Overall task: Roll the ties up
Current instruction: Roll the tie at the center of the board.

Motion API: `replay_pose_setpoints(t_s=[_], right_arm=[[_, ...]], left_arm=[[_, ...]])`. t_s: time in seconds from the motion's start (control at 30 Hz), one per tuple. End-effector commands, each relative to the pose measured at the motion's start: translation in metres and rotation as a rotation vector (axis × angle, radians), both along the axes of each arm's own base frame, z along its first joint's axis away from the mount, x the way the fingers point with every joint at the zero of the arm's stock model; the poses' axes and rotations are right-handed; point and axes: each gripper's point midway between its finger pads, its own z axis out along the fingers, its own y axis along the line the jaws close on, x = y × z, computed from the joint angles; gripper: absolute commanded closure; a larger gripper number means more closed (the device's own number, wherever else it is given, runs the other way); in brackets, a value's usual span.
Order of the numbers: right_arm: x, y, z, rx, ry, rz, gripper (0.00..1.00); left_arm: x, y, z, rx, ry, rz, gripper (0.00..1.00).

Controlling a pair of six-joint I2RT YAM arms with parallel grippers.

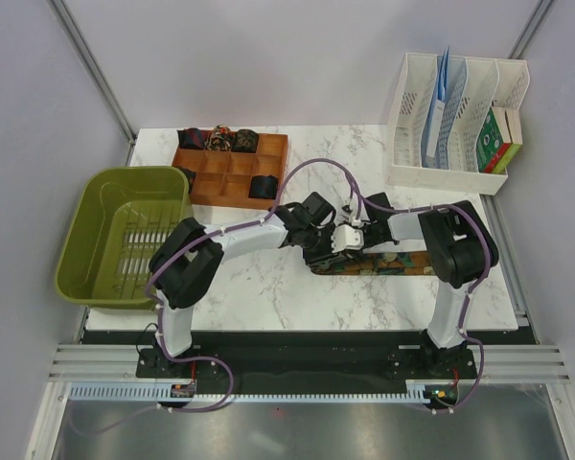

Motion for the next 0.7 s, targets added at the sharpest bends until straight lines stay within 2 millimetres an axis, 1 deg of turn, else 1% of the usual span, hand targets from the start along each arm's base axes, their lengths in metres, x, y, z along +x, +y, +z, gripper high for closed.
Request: replay_pose_setpoints(t_s=[0.0, 0.1, 0.13, 0.3, 0.33, 0.43, 0.53, 0.67], right_arm=[[0.006, -0.012, 0.004, -0.051, -0.012, 0.002, 0.75], [0.008, -0.018, 0.012, -0.056, -0.013, -0.002, 0.71], [0.009, -0.024, 0.014, -0.064, -0.004, -0.01, 0.69], [0.01, -0.046, 0.026, -0.072, -0.003, -0.021, 0.59], [0.011, -0.047, 0.032, -0.065, -0.017, -0.027, 0.55], [0.008, -0.044, 0.038, -0.043, -0.012, -0.035, 0.5], [0.007, -0.042, 0.037, -0.021, -0.001, -0.06, 0.5], [0.002, -0.035, 0.031, -0.003, 0.005, -0.065, 0.5]], left_arm=[[-0.04, 0.036, -0.067, 0.225, 0.131, -0.013, 0.64], [-0.037, 0.037, -0.072, 0.253, 0.134, -0.012, 0.64], [-0.037, 0.038, -0.073, 0.26, 0.138, -0.011, 0.64], [-0.039, 0.038, -0.078, 0.284, 0.155, -0.03, 0.64], [-0.038, 0.037, -0.077, 0.283, 0.151, -0.033, 0.63], [-0.038, 0.037, -0.079, 0.292, 0.152, -0.04, 0.61], [-0.037, 0.037, -0.082, 0.3, 0.152, -0.043, 0.58], [-0.036, 0.037, -0.084, 0.305, 0.151, -0.046, 0.57]])
